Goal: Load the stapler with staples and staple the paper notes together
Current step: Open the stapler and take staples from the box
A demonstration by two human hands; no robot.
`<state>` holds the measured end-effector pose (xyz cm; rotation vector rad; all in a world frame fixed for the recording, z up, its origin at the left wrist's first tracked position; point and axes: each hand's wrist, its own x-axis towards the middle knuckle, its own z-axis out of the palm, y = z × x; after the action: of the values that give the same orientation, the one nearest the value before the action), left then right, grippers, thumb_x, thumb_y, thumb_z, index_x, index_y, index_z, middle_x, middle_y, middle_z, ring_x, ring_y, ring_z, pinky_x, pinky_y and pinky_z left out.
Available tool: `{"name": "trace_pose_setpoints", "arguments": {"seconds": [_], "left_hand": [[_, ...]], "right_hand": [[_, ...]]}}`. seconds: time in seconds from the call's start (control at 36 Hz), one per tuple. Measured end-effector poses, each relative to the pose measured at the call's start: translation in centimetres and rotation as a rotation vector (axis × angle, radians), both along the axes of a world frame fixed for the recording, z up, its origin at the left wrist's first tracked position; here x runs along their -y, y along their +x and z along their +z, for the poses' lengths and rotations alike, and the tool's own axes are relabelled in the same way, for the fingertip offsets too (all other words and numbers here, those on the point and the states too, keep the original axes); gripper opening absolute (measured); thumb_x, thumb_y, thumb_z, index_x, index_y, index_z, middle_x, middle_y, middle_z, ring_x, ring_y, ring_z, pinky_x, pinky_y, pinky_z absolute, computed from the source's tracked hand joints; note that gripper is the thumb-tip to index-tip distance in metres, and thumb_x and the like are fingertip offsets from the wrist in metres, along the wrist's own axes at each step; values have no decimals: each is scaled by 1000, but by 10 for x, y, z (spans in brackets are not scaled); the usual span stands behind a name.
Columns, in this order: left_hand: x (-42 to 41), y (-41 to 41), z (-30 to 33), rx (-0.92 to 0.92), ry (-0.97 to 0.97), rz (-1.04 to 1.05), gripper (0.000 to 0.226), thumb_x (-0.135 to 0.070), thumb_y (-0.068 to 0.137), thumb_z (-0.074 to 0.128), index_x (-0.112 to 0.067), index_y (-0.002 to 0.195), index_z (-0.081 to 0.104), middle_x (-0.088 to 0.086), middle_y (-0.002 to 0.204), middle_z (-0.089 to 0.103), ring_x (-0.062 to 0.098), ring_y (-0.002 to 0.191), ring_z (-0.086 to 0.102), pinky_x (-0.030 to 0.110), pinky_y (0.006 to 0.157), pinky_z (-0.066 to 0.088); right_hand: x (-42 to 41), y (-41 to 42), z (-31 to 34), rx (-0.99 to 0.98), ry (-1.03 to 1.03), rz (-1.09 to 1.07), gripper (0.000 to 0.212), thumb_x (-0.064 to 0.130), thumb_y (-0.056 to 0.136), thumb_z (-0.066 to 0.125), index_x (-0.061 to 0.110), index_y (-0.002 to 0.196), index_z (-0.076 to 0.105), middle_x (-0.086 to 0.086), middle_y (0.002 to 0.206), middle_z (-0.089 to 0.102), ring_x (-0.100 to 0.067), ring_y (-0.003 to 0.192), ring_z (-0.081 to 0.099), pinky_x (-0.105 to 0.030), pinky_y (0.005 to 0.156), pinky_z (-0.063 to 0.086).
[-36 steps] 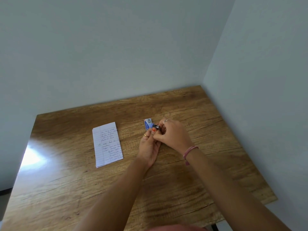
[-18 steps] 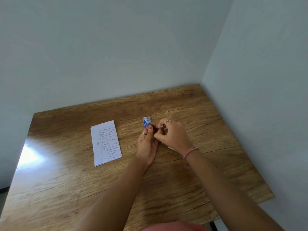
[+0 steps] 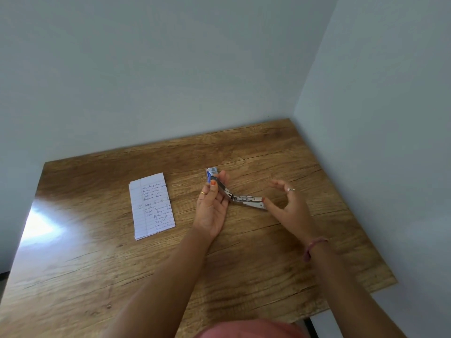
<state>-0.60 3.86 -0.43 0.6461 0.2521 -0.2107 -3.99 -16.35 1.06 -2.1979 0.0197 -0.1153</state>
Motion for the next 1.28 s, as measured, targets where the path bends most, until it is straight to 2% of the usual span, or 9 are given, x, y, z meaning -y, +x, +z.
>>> {"name": "trace_pose_setpoints", "arguments": {"seconds": [0.08, 0.17, 0.33, 0.5, 0.69, 0.86, 1.0, 1.17, 1.28], "left_hand": [[0, -1, -1, 8, -34, -6, 37, -21, 88, 56, -9, 123, 58, 5, 124, 66, 16, 123, 57, 27, 91, 53], [0, -3, 0, 28, -28, -14, 28, -19, 87, 58, -12, 113, 66, 4, 119, 69, 16, 122, 58, 26, 88, 53], [-2, -12, 2, -22, -65, -4, 43, -17, 84, 65, -1, 123, 55, 12, 119, 68, 21, 122, 59, 29, 95, 52], [0, -22, 7, -12, -40, 10, 20, -26, 86, 62, -9, 95, 69, 12, 110, 72, 25, 118, 61, 33, 94, 52], [-3, -37, 9, 1, -29, 1, 24, -36, 85, 60, -12, 80, 60, 14, 105, 70, 28, 116, 61, 39, 92, 52], [0, -43, 16, 0, 50, -17, 35, -25, 97, 46, -14, 72, 68, 12, 101, 71, 28, 116, 61, 39, 96, 49], [7, -46, 17, -52, 179, -13, 23, -18, 95, 53, -1, 108, 61, 16, 119, 68, 25, 112, 65, 34, 88, 55], [13, -49, 13, -62, 292, -11, 12, -8, 96, 52, -4, 106, 59, 14, 112, 71, 22, 104, 69, 26, 78, 57], [14, -48, 13, -53, 392, -33, 18, -8, 96, 54, -5, 112, 60, 12, 115, 70, 19, 107, 67, 24, 84, 55]], "right_hand": [[2, -11, -11, -27, 51, -46, 53, 34, 79, 75, 27, 127, 52, 19, 121, 56, 14, 114, 46, -4, 92, 33], [1, -17, -19, -32, -6, -24, 52, 35, 76, 77, 32, 122, 53, 17, 118, 59, 4, 113, 50, -20, 99, 39], [-2, -13, -19, -9, -45, -47, 46, 36, 79, 74, 27, 122, 57, 15, 114, 63, -9, 112, 54, -40, 99, 44], [-6, -10, -17, -9, -23, -101, 38, 31, 82, 73, 28, 117, 58, 15, 110, 64, -10, 108, 58, -41, 96, 47], [-8, -5, -10, 20, -3, -133, 28, 26, 86, 69, 26, 114, 64, 16, 104, 66, -8, 104, 61, -26, 91, 48], [-12, 1, -7, -82, -45, -115, 41, 39, 87, 65, 29, 127, 58, 17, 117, 65, -16, 117, 53, -49, 102, 40], [-17, 1, -6, -117, -35, -118, 43, 48, 87, 61, 39, 128, 55, 8, 127, 60, -19, 126, 43, -53, 107, 32], [-29, 5, 0, -159, -52, -208, 40, 54, 85, 59, 38, 121, 62, 0, 124, 61, -25, 129, 41, -56, 109, 26], [-37, 10, 3, -190, -87, -287, 39, 58, 83, 59, 34, 112, 68, 1, 115, 60, -23, 124, 44, -55, 110, 21]]}}
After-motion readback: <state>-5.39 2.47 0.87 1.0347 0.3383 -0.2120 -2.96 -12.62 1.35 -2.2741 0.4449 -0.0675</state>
